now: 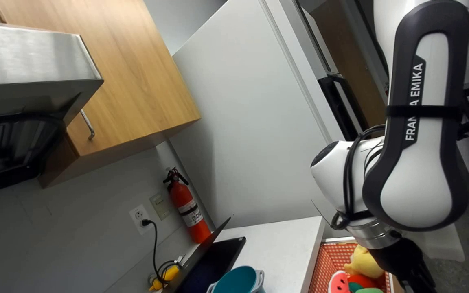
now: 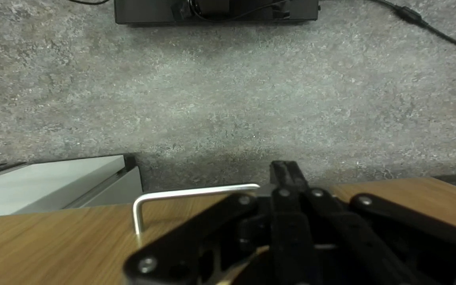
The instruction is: Close the open drawer
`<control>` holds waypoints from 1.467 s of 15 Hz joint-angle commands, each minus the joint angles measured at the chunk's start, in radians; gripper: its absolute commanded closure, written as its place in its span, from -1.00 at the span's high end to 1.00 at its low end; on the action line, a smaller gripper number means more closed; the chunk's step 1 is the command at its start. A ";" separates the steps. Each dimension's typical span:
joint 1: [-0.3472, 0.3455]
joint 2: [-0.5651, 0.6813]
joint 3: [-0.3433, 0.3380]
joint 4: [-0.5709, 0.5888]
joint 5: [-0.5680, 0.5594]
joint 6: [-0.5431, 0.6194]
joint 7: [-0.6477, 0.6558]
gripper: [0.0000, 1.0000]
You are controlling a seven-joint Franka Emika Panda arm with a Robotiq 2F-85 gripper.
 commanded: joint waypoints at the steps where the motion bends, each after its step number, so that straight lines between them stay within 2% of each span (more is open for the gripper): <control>1: -0.002 0.060 -0.016 0.056 -0.033 0.031 0.019 -1.00; 11: 0.033 0.146 -0.073 0.099 -0.084 0.187 0.084 -1.00; 17: 0.122 0.155 -0.174 0.112 -0.201 0.302 0.228 -1.00; 22: 0.192 0.164 -0.251 0.135 -0.238 0.374 0.325 -1.00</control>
